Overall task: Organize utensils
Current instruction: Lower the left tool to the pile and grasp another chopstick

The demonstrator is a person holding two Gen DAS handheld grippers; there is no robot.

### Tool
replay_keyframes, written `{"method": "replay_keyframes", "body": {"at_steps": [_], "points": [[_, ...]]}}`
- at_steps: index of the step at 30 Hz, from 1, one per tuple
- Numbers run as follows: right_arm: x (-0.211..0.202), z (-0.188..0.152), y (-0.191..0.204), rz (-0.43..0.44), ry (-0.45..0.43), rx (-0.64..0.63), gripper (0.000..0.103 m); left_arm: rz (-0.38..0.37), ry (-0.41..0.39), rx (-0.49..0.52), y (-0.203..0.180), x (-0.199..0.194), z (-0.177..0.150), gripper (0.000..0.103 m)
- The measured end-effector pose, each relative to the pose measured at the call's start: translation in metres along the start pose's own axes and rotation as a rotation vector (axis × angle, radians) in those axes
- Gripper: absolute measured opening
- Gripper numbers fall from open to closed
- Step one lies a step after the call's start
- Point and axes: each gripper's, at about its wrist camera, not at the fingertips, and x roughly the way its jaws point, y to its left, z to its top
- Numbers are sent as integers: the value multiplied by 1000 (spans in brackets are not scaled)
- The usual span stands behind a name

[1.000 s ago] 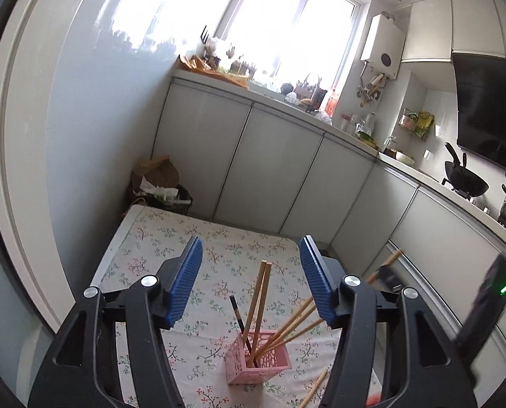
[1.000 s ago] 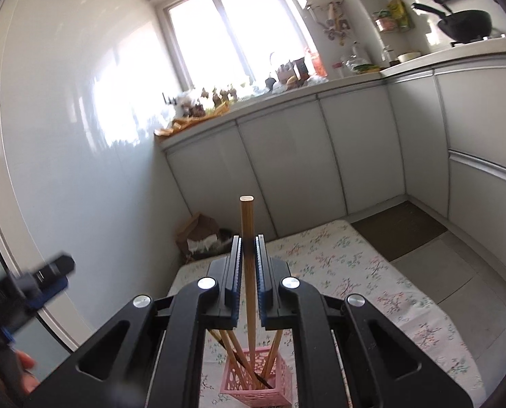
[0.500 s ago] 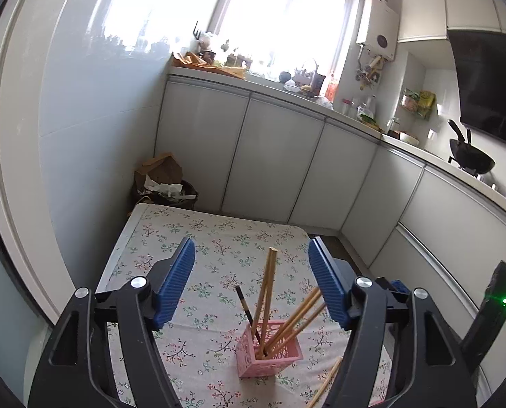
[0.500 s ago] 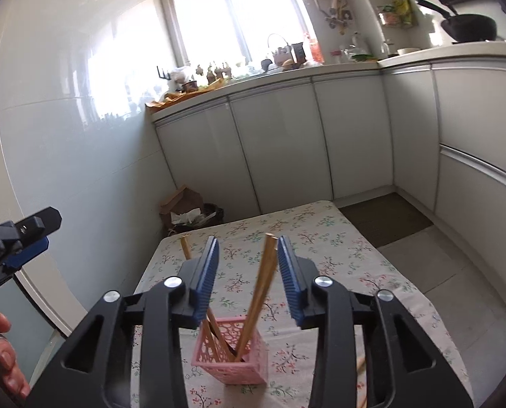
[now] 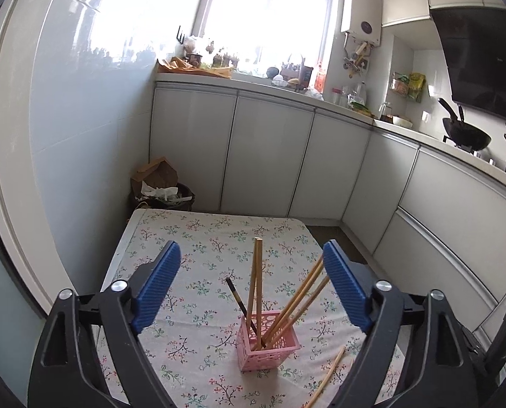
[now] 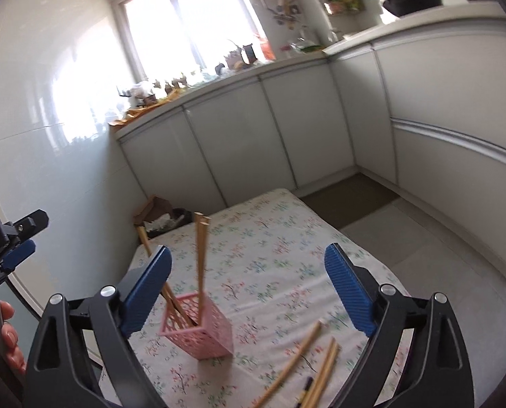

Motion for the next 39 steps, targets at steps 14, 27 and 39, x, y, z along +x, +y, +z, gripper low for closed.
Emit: {"method": "replay_keyframes", "body": {"at_steps": [14, 27, 39], "points": [[-48, -65, -100, -223, 102, -85, 96, -154, 118, 204, -64, 2, -27, 96], [-53, -94, -183, -251, 187, 146, 96, -343, 631, 347, -150, 94, -128, 96], [-37, -95, -210, -248, 253, 280, 96, -162, 1012, 270, -168, 202, -173, 96]]}}
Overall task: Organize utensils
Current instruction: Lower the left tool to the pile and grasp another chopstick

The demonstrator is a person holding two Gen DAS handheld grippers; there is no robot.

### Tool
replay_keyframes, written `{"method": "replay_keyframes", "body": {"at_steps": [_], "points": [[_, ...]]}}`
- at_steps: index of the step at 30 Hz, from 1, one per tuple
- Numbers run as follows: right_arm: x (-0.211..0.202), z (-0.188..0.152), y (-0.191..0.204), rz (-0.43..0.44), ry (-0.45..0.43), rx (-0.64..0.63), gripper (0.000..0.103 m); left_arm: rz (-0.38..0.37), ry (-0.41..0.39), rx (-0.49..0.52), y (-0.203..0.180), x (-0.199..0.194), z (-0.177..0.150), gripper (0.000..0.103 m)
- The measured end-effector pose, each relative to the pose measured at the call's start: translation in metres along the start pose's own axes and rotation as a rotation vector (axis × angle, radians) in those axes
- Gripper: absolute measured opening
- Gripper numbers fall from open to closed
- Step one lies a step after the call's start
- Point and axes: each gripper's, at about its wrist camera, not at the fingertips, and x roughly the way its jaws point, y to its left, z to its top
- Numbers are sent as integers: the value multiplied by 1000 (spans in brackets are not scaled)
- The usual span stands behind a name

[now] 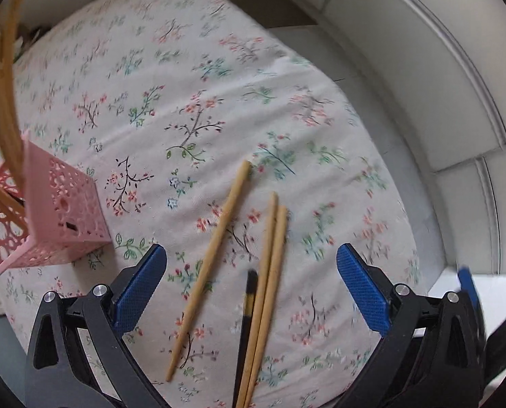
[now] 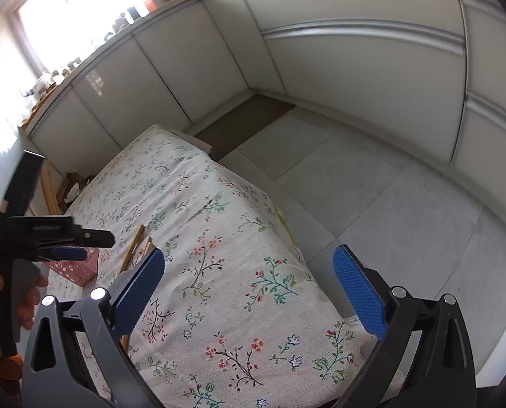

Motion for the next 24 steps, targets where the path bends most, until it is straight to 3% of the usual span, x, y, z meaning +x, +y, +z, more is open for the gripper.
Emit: {"method": "replay_keyframes", "body": {"at_steps": [6, 10, 15, 20, 24], "points": [[10, 2, -20, 5, 65, 96, 96, -31, -32, -11, 7, 10, 19, 96], [13, 2, -22, 9, 74, 110, 96, 32, -63, -43, 11, 18, 33, 95], [14, 1, -18, 10, 74, 85, 96, 29, 7, -64, 16, 41, 41, 67], [17, 2, -21, 9, 87, 98, 96, 35, 29, -61, 16, 52, 43, 55], [19, 2, -21, 5, 97, 98, 96, 89, 24, -12, 6, 59, 45, 49]]}}
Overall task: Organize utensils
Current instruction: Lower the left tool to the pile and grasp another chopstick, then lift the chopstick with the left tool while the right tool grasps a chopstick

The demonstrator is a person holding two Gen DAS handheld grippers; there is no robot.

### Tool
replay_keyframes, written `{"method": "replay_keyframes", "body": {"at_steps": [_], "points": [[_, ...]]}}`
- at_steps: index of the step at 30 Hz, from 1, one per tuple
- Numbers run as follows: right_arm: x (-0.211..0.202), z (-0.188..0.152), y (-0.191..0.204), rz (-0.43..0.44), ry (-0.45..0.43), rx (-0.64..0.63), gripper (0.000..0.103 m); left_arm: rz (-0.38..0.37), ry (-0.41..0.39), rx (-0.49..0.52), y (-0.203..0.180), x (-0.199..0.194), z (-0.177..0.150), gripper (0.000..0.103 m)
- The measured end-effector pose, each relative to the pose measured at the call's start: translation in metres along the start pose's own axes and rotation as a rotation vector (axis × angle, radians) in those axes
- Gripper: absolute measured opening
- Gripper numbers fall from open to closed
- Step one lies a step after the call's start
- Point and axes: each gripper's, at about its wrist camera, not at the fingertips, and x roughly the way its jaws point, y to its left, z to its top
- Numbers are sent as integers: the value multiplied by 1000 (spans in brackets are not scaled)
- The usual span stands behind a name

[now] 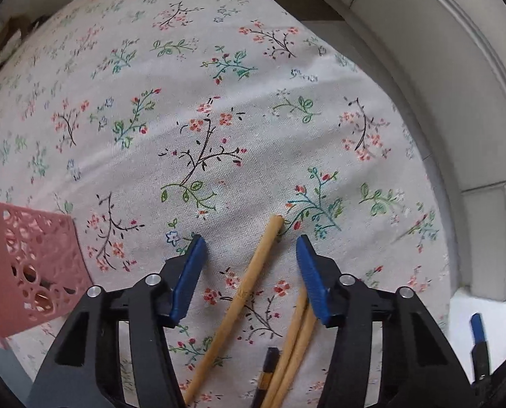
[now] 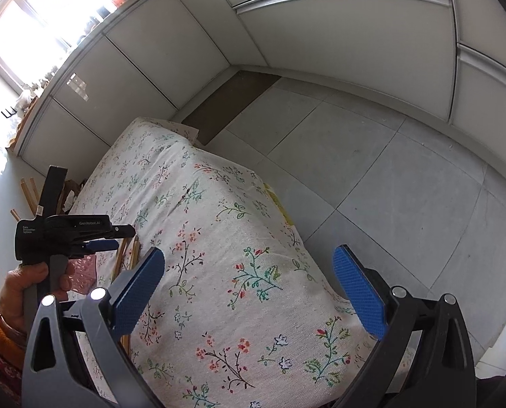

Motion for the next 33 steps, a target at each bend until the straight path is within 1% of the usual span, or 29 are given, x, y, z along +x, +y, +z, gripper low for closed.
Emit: {"method": "replay_keyframes", "body": {"at_steps": [2, 3, 5, 7, 9, 13, 14, 15, 17, 19, 22, 27, 30, 33], "points": [[0, 0, 1, -3, -3, -5, 96, 18, -9, 6, -4, 2, 1, 46], [-1, 0, 1, -5, -6, -9, 96, 25, -19, 0, -3, 1, 2, 42], [0, -1, 2, -9, -6, -15, 96, 32, -32, -5, -2, 1, 1, 37], [0, -1, 3, -16, -9, -23, 96, 36, -49, 4, 0, -2, -4, 33], [1, -1, 3, -31, -12, -32, 96, 38, -74, 25, -2, -4, -11, 26], [3, -1, 3, -46, -7, -36, 96, 26, -111, 34, 0, -8, -27, 19], [4, -1, 2, -49, -8, -37, 96, 22, -115, 28, 2, -8, -28, 14], [3, -1, 2, -54, -13, -41, 96, 15, -120, 18, 5, -9, -30, 10], [3, -1, 3, -57, -18, -49, 96, -6, -130, 1, 12, -11, -37, 7], [4, -3, 5, -61, -24, -63, 96, -32, -142, -21, 14, -16, -46, 7], [3, -6, 11, -59, -28, -90, 96, -70, -169, -54, 31, -25, -68, 6], [13, -17, 44, -70, 11, -218, 96, -118, -227, -95, 57, -50, -116, 6], [30, -21, 68, -90, 66, -261, 96, -147, -279, -110, 72, -71, -149, 6], [50, -17, 98, -102, 126, -286, 96, -159, -339, -135, 83, -90, -180, 7]]}}
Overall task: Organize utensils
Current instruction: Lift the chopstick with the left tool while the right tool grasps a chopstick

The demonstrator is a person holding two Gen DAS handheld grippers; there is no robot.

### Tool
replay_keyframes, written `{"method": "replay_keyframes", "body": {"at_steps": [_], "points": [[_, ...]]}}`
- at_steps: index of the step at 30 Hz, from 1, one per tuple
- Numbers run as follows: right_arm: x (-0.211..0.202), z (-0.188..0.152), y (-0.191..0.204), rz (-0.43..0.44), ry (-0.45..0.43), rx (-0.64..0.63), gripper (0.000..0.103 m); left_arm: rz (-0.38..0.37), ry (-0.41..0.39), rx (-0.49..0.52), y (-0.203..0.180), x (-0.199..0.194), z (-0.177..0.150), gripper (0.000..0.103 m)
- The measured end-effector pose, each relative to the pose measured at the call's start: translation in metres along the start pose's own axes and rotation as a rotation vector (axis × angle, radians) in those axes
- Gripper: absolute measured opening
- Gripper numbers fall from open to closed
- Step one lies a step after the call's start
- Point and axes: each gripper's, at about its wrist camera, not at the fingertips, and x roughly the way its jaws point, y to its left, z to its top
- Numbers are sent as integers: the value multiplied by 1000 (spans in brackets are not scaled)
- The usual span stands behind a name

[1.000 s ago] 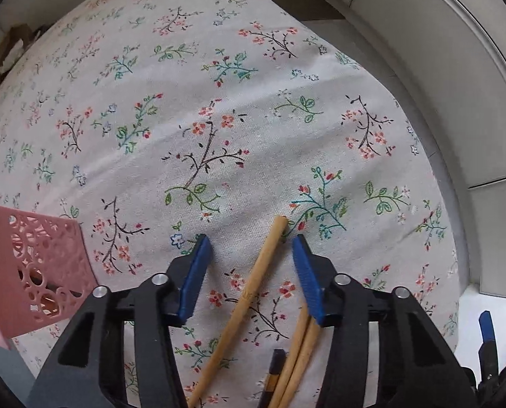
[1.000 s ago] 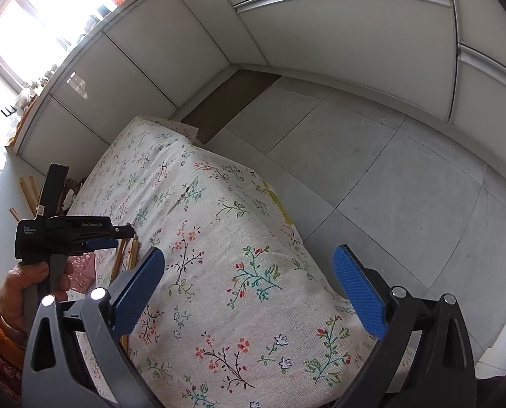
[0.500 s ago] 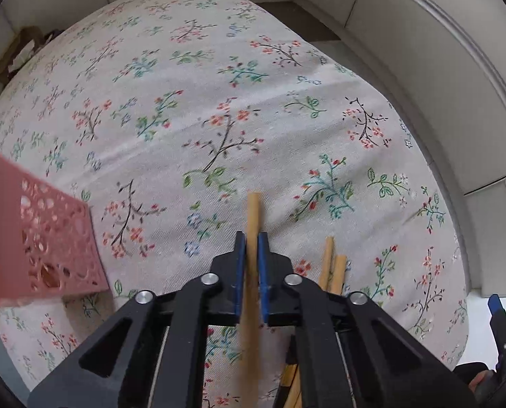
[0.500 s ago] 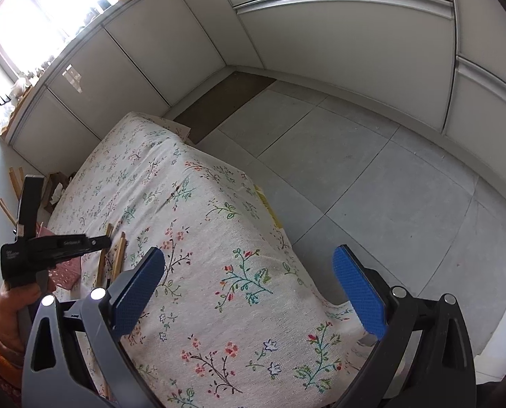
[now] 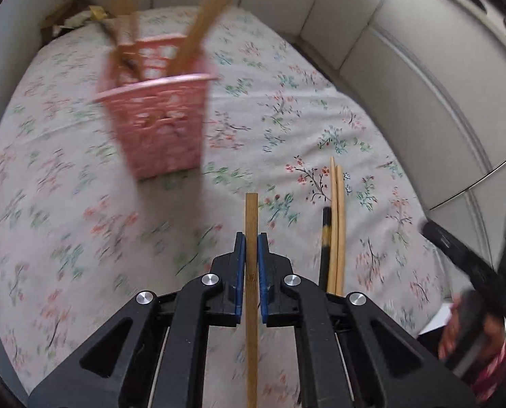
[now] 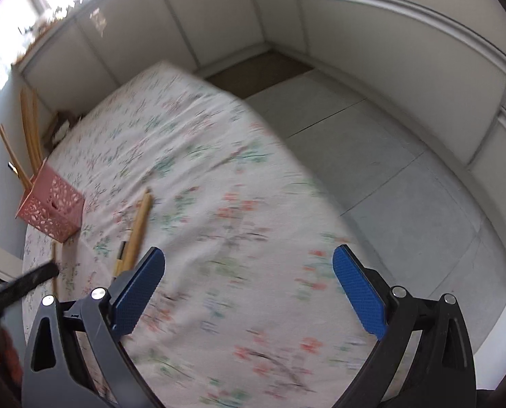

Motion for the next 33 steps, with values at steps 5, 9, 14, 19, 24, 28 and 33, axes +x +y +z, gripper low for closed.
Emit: {"method": "replay_keyframes", "body": {"at_steps": [5, 9, 14, 19, 24, 28, 33], "points": [[26, 28, 44, -9, 108, -54, 96, -22, -108, -61, 22, -27, 1, 7], [53, 41, 58, -64, 222, -49, 89, -55, -147, -106, 44, -50, -1, 7], [72, 47, 69, -109, 310, -34, 72, -102, -159, -117, 47, -60, 0, 7], [77, 48, 77, -116, 339, -25, 72, -127, -168, -103, 43, -62, 2, 7], [80, 50, 86, -122, 348, -25, 71, -127, -174, -107, 43, -62, 1, 7], [90, 51, 101, -195, 343, -80, 64, -135, -171, -121, 48, -63, 1, 7], [93, 44, 117, -260, 327, -142, 60, -138, -178, -125, 50, -66, 2, 7]]}}
